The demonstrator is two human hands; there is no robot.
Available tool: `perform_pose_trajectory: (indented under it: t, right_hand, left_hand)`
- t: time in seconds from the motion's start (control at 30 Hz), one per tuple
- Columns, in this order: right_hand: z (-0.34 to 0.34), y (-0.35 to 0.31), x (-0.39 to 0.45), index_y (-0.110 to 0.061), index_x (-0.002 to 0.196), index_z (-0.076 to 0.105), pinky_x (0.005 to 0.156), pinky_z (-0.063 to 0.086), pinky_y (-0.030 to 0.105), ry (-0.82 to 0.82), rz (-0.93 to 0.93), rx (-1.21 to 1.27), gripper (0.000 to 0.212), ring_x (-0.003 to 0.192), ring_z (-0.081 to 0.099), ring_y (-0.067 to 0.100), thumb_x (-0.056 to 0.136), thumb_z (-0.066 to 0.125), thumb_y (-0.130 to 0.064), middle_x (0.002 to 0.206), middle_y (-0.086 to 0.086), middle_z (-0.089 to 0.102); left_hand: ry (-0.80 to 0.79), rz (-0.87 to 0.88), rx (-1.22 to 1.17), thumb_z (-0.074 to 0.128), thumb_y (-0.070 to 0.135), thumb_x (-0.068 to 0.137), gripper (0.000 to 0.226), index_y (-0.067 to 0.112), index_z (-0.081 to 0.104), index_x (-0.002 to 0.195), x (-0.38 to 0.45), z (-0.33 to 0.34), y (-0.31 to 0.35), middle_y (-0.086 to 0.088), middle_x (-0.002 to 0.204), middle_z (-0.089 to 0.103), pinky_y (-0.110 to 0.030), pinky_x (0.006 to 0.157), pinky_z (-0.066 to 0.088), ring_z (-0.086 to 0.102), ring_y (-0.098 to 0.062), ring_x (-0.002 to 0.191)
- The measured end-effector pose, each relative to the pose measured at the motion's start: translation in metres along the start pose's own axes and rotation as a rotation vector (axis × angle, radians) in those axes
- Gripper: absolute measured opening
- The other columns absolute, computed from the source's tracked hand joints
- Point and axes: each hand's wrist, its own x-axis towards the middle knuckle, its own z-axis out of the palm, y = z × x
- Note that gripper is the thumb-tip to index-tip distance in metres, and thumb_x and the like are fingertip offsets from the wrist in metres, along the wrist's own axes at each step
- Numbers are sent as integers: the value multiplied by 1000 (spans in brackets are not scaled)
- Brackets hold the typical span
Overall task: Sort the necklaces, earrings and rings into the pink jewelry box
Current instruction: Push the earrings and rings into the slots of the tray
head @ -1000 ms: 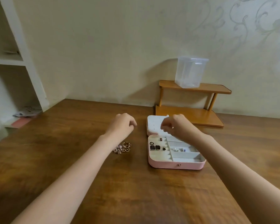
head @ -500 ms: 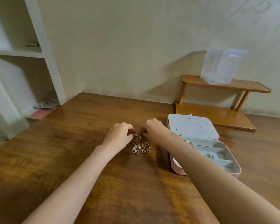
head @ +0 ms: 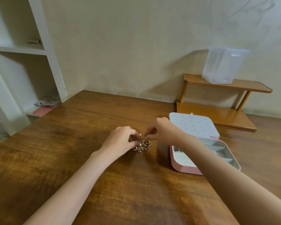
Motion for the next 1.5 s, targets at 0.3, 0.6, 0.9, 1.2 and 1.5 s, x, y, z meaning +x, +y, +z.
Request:
perform_pose_trajectory:
  t: [0.3,0.6,0.9,1.2,1.5]
  right_hand:
    - [15,-4,-5,-9,88,73,71,49,23,-64,110,150,10,76,58,13,82,67,-13,86,4,68]
    - [2,6,-12,-9,84,72,67,49,22,-79,206,337,6,73,58,13,82,66,-9,79,3,65]
    - [2,7,-15,-9,94,73,66,48,15,-90,138,207,18,80,62,15,86,57,-4,96,6,70]
    - [-32,1,-25,-6,89,72,65,52,23,154,190,520,22,69,63,12,77,73,-25,80,7,70]
    - [-56,30,-53,-7,87,73,71,43,21,320,370,453,17,87,59,12,73,77,-17,91,0,67]
  left_hand:
    - [-37,-3,24,66,25,85,17,22,70,101,-1,8,2,6,96,58,-24,72,44,56,-11,88]
    - [2,75,-22,63,20,87,28,24,65,114,1,3,11,9,110,58,-30,88,48,54,-10,100]
    - [-18,94,227,61,29,88,12,22,67,95,1,11,12,7,99,60,-28,71,41,53,-15,97]
    - [252,-28,-54,63,30,84,11,20,65,81,7,-1,55,8,72,57,-18,49,31,54,-12,69]
    - [307,3,-92,61,31,86,17,14,62,86,26,27,110,6,78,55,-19,50,29,52,-12,71]
